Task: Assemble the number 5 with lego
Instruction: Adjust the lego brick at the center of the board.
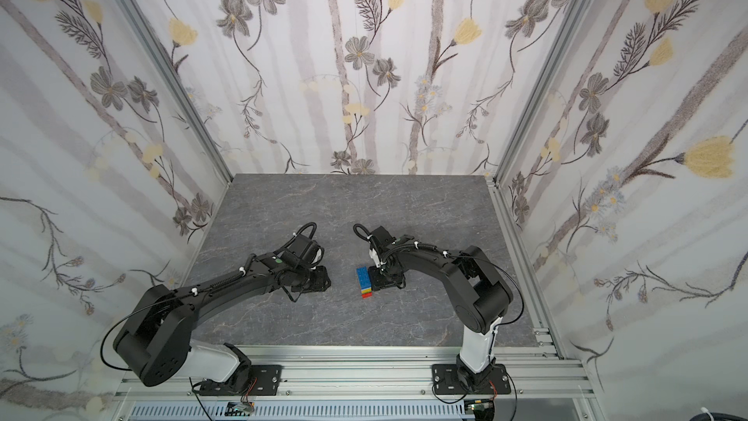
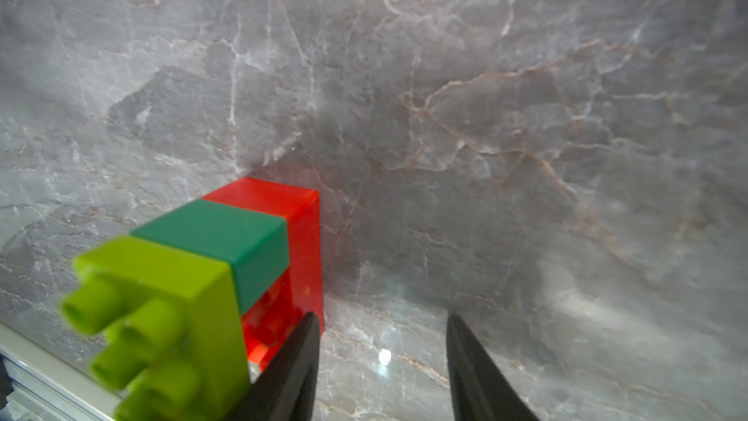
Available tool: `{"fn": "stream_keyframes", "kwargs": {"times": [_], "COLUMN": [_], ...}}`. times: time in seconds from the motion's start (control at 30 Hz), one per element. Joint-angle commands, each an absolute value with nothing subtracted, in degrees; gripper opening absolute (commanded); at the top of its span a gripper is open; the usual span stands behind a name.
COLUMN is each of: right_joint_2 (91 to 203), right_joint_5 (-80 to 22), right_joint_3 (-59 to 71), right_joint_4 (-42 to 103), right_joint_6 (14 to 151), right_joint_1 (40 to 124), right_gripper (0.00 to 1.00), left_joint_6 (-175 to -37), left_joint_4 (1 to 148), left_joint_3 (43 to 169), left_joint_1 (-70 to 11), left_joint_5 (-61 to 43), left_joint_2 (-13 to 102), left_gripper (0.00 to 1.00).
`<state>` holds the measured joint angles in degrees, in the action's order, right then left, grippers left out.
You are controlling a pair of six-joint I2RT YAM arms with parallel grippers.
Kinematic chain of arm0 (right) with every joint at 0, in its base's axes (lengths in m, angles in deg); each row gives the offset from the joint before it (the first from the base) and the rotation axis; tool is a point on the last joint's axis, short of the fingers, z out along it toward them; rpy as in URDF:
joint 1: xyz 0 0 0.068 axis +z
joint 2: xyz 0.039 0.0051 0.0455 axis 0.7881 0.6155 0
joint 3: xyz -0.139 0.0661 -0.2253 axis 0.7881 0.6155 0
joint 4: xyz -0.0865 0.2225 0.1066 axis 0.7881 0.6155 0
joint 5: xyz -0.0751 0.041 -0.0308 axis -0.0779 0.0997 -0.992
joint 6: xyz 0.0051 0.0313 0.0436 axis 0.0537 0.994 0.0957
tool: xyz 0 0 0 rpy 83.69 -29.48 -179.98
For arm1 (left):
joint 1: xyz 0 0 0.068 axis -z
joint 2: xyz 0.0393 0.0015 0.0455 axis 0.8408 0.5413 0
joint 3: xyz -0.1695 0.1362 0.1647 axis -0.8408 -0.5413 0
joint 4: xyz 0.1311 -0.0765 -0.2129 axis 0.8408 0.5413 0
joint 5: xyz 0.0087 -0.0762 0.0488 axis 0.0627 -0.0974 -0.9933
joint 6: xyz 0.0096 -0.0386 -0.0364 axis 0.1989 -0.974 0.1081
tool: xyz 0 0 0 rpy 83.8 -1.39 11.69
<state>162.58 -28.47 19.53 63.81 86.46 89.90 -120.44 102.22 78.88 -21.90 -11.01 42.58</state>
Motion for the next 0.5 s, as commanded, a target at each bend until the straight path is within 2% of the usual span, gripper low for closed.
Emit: {"fn": "stream_keyframes", "kwargs": {"times": [0.0, 0.13, 0.47], "right_joint_2": [163.14, 163.67, 165.25], "right_joint_5": [-22.53, -20.11, -15.81], "right_joint_3": [21.07, 22.29, 23.57], "right_joint_4": [62.96, 59.44, 52.99], "right_joint_6": [90.44, 92.82, 95.35], "right_joint_1": [91.15, 92.61, 94.42], "right_gripper": [0.51, 0.51, 0.51], "left_joint_6": [-119.76, -119.36, -118.05], "left_joint_4": [102.91, 102.71, 103.18], "left_joint_3": [79.55, 79.99, 80.98], "left_joint_1": [-21.68, -20.64, -15.87], "left_joint_5": [-12.68, -13.70, -16.25], "left_joint_2": [40.04, 36.37, 31.91], "left_gripper": [0.45, 0.54, 0.61]}}
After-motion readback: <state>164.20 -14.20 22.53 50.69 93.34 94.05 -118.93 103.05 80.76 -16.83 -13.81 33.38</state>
